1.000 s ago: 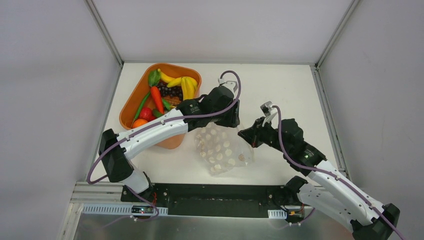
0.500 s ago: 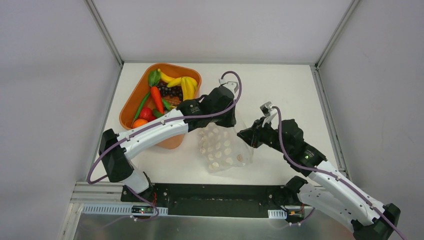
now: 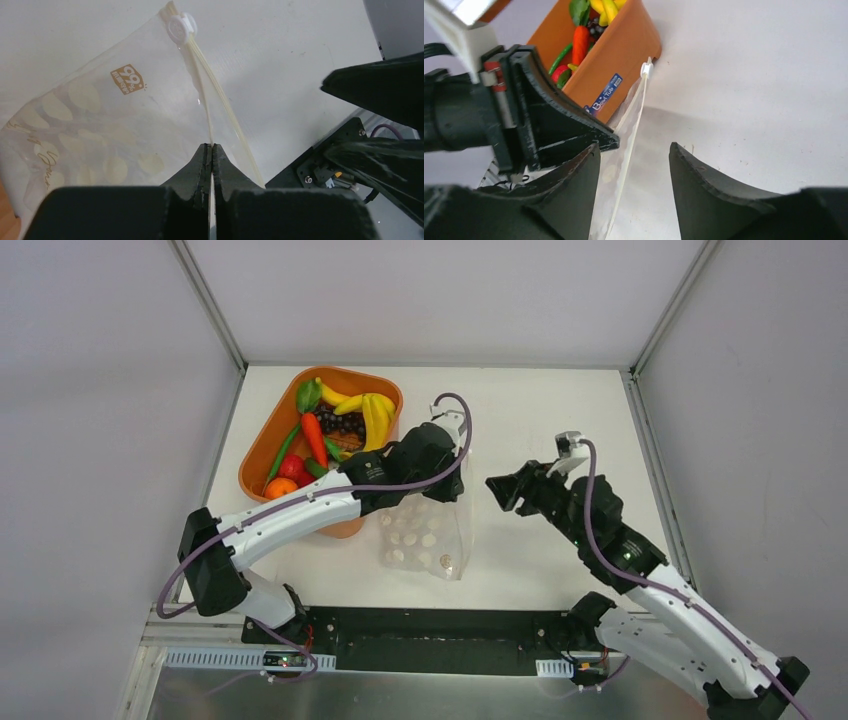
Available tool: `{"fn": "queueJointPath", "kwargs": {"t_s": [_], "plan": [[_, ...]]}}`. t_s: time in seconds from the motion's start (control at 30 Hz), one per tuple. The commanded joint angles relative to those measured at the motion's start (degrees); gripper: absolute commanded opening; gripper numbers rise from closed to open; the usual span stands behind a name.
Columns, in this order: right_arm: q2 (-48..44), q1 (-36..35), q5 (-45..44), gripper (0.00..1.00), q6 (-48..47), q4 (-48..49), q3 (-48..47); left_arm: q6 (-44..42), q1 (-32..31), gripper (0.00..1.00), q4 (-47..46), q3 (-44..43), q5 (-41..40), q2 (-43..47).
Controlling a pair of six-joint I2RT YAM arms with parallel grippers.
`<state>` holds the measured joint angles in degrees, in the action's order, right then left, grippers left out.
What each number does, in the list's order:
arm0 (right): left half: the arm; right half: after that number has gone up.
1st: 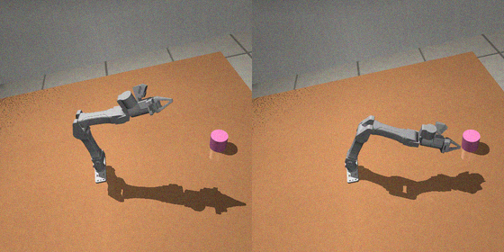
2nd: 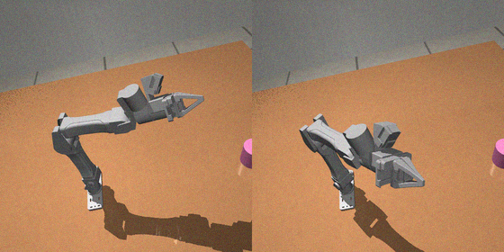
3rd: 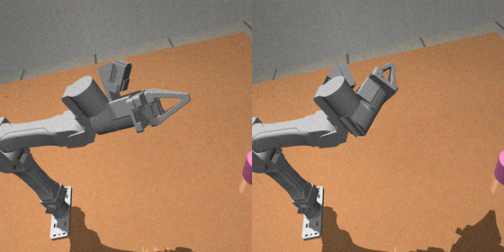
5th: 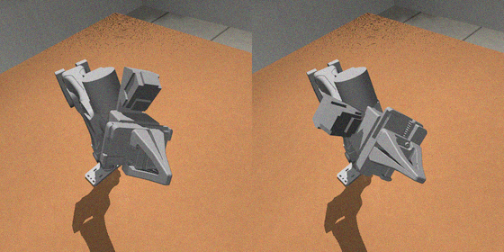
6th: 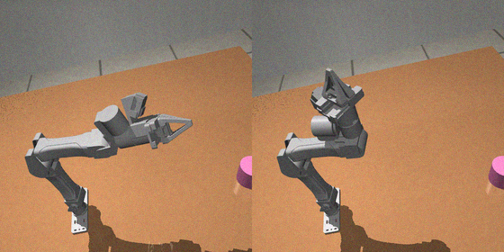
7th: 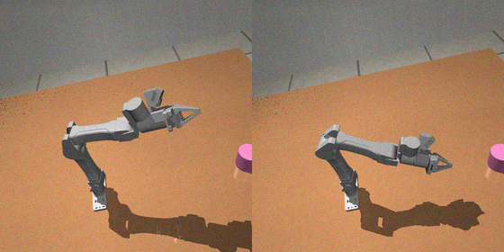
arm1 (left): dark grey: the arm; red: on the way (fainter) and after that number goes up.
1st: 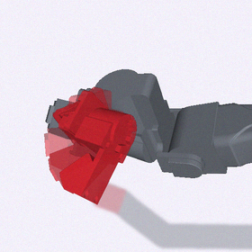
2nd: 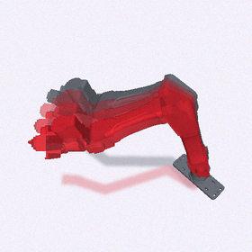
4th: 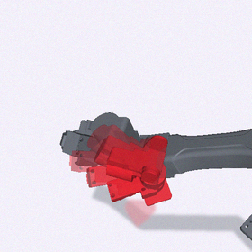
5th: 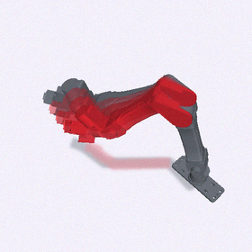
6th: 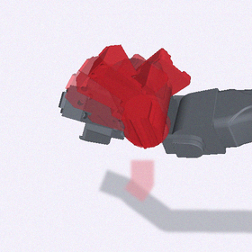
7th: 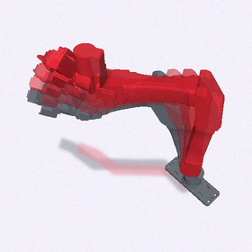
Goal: Place the food in the zip-top bag and seal the zipper
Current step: Open the zipper of the food storage bag.
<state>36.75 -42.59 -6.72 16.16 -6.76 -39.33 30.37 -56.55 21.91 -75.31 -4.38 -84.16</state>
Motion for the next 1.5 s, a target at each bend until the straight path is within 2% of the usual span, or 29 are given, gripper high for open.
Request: {"fn": "queueJointPath", "kwargs": {"t_s": [0.0,0.2,0.43,0.5,0.63,0.73,0.87,0.97,1.27,1.33,1.47], "plan": [[7.5,-0.3,-0.4,0.55,1.5,-2.8,-5.4,-1.9,0.1,0.00,-3.2,-0.6,1.4,2.9],[14.3,-0.2,10.4,0.48,-0.1,-2.7,-7.5,-2.0,0.1,0.00,-2.6,-0.6,0.4,3.8],[17.0,-0.2,16.5,0.40,-2.1,-1.8,-7.4,-1.9,0.1,0.00,-2.9,-0.1,-0.8,4.6],[17.6,-0.2,17.2,0.34,-2.5,-1.8,-7.5,-1.9,0.1,0.00,-3.2,-0.1,-0.8,4.7],[17.9,-0.3,12.0,0.16,-2.6,-2.8,-7.5,-2.3,0.1,0.00,-3.1,0.0,-1.2,5.1],[17.8,-0.2,3.5,0.02,-2.5,-4.6,-7.7,-3.2,0.1,0.00,-2.2,0.5,-2.7,6.3],[16.2,-0.2,-6.0,0.00,-1.2,-6.0,-7.5,-5.4,0.1,0.00,0.3,0.8,-5.3,9.2],[14.0,-0.3,-4.4,0.00,-1.2,-6.0,-8.4,-7.2,0.1,0.00,5.2,-1.6,-7.5,9.7],[13.5,-0.2,-2.7,0.00,4.1,-5.9,-14.1,-6.9,-0.4,0.38,9.5,-12.7,-4.1,1.7],[15.0,-0.2,-4.6,0.00,6.2,-7.0,-16.0,-6.9,-0.9,0.43,10.9,-15.3,-4.3,0.1],[20.3,-0.3,-11.0,0.00,8.4,-11.1,-21.7,-6.7,-1.1,0.64,7.3,-14.2,-0.9,1.0]]}}
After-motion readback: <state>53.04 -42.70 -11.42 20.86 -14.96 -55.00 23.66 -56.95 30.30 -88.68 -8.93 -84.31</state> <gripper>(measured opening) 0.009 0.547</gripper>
